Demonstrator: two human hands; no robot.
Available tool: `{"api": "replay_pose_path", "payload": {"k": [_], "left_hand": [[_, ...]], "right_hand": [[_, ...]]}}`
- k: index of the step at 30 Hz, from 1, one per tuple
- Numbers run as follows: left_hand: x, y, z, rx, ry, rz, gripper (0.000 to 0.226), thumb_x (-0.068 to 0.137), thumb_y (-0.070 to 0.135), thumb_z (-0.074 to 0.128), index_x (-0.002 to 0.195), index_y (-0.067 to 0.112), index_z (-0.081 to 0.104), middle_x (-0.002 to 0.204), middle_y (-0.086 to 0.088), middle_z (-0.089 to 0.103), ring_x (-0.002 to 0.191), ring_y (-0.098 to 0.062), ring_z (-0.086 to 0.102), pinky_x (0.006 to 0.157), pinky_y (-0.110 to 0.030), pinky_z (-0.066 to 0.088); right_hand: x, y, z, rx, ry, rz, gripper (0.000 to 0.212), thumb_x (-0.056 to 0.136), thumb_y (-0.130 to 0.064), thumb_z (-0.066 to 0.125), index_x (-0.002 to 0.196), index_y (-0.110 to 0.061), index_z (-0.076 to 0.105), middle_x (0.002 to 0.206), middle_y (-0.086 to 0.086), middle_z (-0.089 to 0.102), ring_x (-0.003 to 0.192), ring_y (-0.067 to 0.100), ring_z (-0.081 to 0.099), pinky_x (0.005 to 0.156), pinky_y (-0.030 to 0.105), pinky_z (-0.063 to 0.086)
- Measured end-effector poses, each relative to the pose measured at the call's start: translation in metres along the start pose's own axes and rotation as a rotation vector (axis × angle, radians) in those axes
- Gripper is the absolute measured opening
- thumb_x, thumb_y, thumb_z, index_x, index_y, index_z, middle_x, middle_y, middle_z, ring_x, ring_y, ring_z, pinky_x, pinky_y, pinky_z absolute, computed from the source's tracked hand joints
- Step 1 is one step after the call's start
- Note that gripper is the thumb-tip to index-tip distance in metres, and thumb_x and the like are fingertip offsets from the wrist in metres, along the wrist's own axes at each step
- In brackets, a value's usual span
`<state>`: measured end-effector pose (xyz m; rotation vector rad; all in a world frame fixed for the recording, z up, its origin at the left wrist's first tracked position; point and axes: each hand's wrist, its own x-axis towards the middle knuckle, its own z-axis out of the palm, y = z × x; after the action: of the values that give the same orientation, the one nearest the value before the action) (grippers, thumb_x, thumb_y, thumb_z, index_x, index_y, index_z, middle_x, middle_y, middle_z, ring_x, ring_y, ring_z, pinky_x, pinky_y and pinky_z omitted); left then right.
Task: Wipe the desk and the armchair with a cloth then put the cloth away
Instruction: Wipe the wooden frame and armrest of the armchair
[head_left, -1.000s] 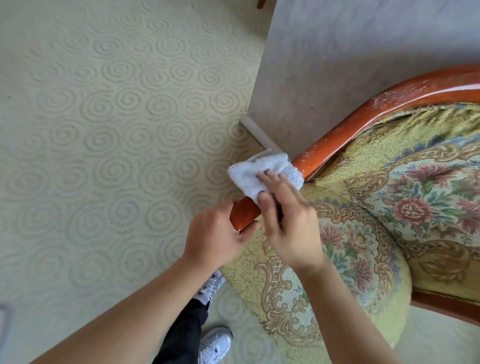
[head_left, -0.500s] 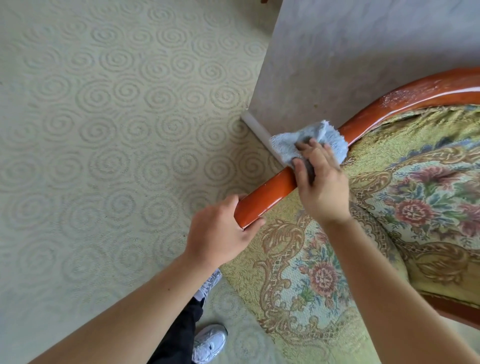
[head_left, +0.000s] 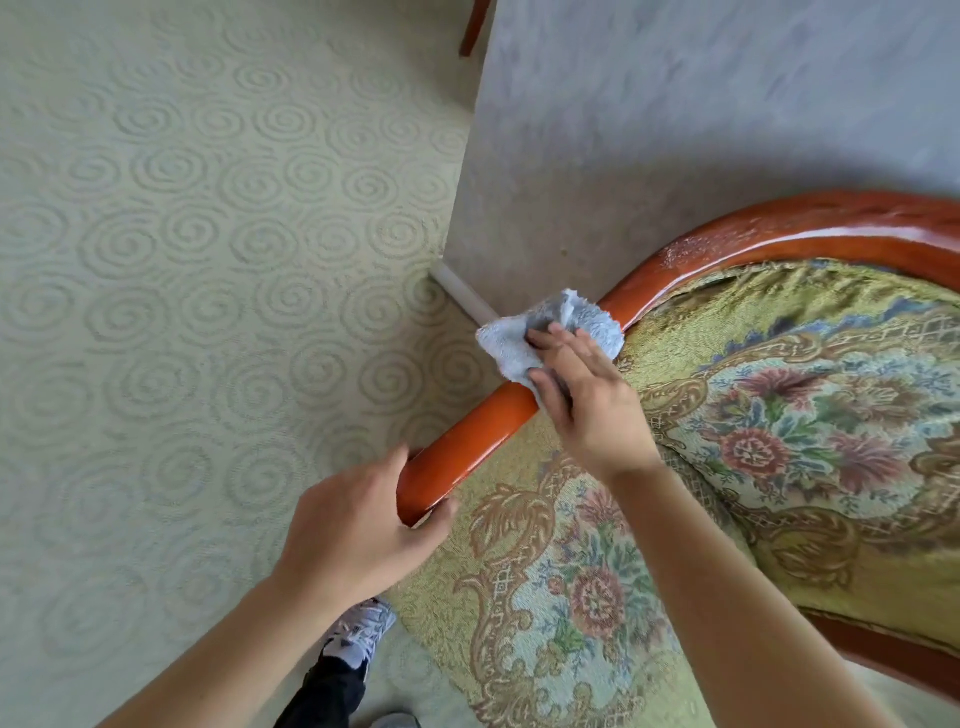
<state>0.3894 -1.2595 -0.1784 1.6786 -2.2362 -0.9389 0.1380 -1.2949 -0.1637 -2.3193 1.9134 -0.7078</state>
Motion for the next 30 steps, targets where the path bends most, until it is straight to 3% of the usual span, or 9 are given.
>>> {"api": "replay_pose_path", "payload": {"k": [3,8,10,14,17,21,26,30], "left_hand": [[0.021,0.018,-0.007,0.044,-0.005,0.044,0.056,0.078,0.08,0.041,0.11,0.036,0.054,0.074,0.014,0.063,0.066,-0.006,0.063,0.067,-0.033,0.055],[0.068,0.061,0.0,0.053,-0.002,0.119,0.062,0.08,0.08,0.048,0.12,0.034,0.057,0.076,0.015,0.064,0.063,-0.005,0.061,0.06,-0.027,0.054],[0.087,0.078,0.006,0.095,-0.042,0.119,0.064,0.079,0.082,0.048,0.115,0.03,0.056,0.079,0.012,0.064,0.067,-0.01,0.064,0.062,-0.03,0.056],[0.123,0.101,0.019,0.062,-0.086,0.12,0.047,0.078,0.067,0.058,0.101,0.025,0.057,0.087,0.005,0.068,0.084,-0.025,0.07,0.066,-0.034,0.053],[0.142,0.113,0.028,0.097,-0.087,0.125,0.04,0.079,0.056,0.056,0.099,0.022,0.065,0.094,-0.002,0.074,0.089,-0.027,0.072,0.067,-0.032,0.053],[0.16,0.124,0.036,0.118,-0.045,0.145,0.037,0.084,0.054,0.06,0.101,0.022,0.059,0.091,0.002,0.072,0.085,-0.025,0.072,0.061,-0.032,0.05],[0.189,0.151,0.039,0.074,0.016,0.217,0.039,0.089,0.058,0.059,0.101,0.021,0.054,0.073,0.009,0.053,0.057,-0.015,0.053,0.047,-0.026,0.037],[0.212,0.177,0.042,0.019,0.048,0.265,0.036,0.092,0.054,0.058,0.103,0.02,0.053,0.066,0.016,0.044,0.051,0.001,0.044,0.042,-0.018,0.028]], "right_hand": [[0.027,0.041,-0.014,-0.228,-0.014,-0.012,0.028,0.099,-0.023,0.059,0.118,-0.004,0.068,0.128,0.009,0.067,0.13,0.022,0.053,0.118,0.03,0.026],[0.054,0.064,-0.028,-0.305,0.1,0.137,0.026,0.098,-0.02,0.06,0.112,0.001,0.068,0.125,0.018,0.066,0.128,0.033,0.054,0.115,0.04,0.028],[0.05,0.053,-0.025,-0.258,0.123,0.208,0.027,0.098,-0.019,0.06,0.114,0.001,0.067,0.129,0.021,0.063,0.13,0.036,0.05,0.113,0.042,0.027],[0.021,0.029,-0.014,-0.024,0.091,0.202,0.029,0.099,-0.016,0.057,0.123,-0.002,0.064,0.135,0.013,0.061,0.137,0.009,0.037,0.12,0.036,0.024],[0.011,0.028,-0.012,-0.024,0.038,0.128,0.035,0.102,-0.022,0.047,0.127,-0.001,0.063,0.136,0.009,0.061,0.136,0.018,0.046,0.118,0.039,0.03],[0.036,0.058,-0.03,-0.227,0.016,0.026,0.031,0.101,-0.023,0.052,0.111,-0.001,0.07,0.13,0.008,0.066,0.132,0.023,0.053,0.113,0.044,0.039],[0.077,0.103,-0.07,-0.406,0.098,0.125,0.026,0.101,-0.022,0.057,0.107,0.0,0.069,0.127,0.014,0.067,0.129,0.027,0.056,0.114,0.045,0.038],[0.089,0.141,-0.117,-0.438,0.212,0.271,0.032,0.103,-0.026,0.052,0.111,0.003,0.065,0.127,0.018,0.066,0.13,0.031,0.054,0.116,0.045,0.035]]}}
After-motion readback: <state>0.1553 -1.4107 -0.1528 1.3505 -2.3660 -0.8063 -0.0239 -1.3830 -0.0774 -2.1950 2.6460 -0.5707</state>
